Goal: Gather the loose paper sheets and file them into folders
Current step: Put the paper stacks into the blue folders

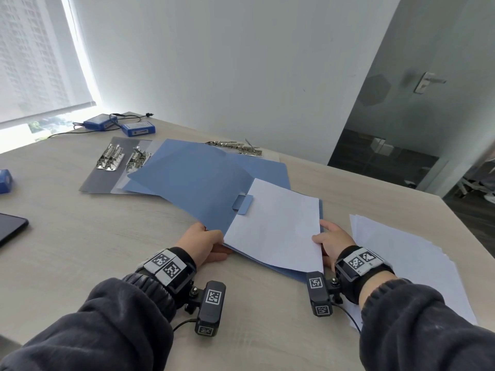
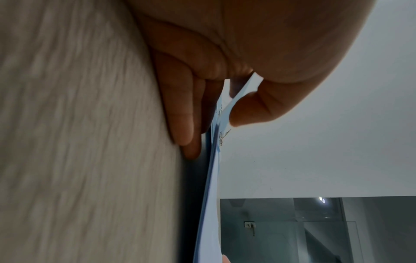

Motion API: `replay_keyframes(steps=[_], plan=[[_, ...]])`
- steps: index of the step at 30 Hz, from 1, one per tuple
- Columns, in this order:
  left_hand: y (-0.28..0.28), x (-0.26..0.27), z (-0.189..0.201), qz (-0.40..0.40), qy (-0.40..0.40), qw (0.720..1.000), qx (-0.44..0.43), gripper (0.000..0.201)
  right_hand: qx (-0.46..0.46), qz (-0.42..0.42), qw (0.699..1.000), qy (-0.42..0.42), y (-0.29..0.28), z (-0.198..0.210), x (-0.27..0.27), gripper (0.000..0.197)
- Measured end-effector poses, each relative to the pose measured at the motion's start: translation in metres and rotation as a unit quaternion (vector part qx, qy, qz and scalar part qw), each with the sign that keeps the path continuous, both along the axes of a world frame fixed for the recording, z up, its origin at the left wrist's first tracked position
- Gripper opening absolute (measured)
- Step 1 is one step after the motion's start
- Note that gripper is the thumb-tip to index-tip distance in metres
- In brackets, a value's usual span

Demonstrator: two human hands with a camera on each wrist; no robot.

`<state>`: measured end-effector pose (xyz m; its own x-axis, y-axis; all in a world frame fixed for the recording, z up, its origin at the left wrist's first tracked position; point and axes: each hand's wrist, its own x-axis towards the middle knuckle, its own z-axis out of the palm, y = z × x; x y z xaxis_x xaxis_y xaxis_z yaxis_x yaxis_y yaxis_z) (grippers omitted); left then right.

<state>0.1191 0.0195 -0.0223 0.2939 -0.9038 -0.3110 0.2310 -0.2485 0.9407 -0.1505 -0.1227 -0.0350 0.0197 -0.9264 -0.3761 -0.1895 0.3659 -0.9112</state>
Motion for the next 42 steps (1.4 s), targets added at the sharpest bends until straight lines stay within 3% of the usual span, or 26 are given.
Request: replay_keyframes(steps=[6, 9, 12, 15, 18, 21, 27, 30, 33, 36, 42], plan=[[0.002, 0.006, -0.004, -0.026, 0.053, 0.998, -0.021, 0.065, -0.008, 0.019, 0.999, 0.038, -0.004, -0.004, 0.002, 0.066], [0.003, 0.005, 0.003, -0.067, 0.061, 0.996, -0.021, 0.077, -0.022, 0.04, 0.996, 0.07, -0.009, -0.008, -0.001, 0.07], [0.001, 0.002, 0.008, -0.078, 0.078, 0.994, -0.005, 0.062, -0.033, 0.061, 0.995, 0.078, -0.013, -0.011, -0.005, 0.071], [-0.007, -0.004, 0.008, -0.052, 0.012, 0.998, 0.024, 0.036, -0.025, 0.056, 0.995, 0.08, -0.005, -0.003, -0.002, 0.065], [-0.021, -0.008, 0.004, -0.048, -0.126, 0.99, 0.031, 0.026, -0.012, 0.029, 0.997, 0.065, 0.001, 0.012, 0.002, 0.012], [-0.032, -0.012, 0.002, -0.07, -0.226, 0.971, 0.033, 0.042, 0.031, -0.002, 1.0, 0.001, -0.005, 0.013, 0.002, 0.039], [-0.043, -0.02, -0.001, -0.097, -0.228, 0.967, 0.066, 0.039, 0.054, -0.045, 0.996, -0.052, -0.001, 0.019, 0.001, 0.045], [-0.044, -0.018, -0.002, -0.091, -0.216, 0.969, 0.073, 0.045, 0.045, -0.016, 0.998, -0.034, 0.003, 0.024, -0.001, 0.044], [-0.039, -0.016, -0.001, -0.082, -0.212, 0.971, 0.071, 0.051, 0.026, 0.043, 0.998, -0.022, 0.007, 0.021, -0.009, 0.021], [-0.031, -0.013, -0.003, -0.067, -0.195, 0.976, 0.065, 0.051, 0.013, 0.058, 0.998, -0.034, 0.018, 0.022, -0.01, 0.034], [-0.009, -0.006, -0.003, -0.037, -0.188, 0.981, 0.041, 0.045, 0.015, -0.05, 0.998, -0.032, 0.048, 0.027, -0.018, 0.026]])
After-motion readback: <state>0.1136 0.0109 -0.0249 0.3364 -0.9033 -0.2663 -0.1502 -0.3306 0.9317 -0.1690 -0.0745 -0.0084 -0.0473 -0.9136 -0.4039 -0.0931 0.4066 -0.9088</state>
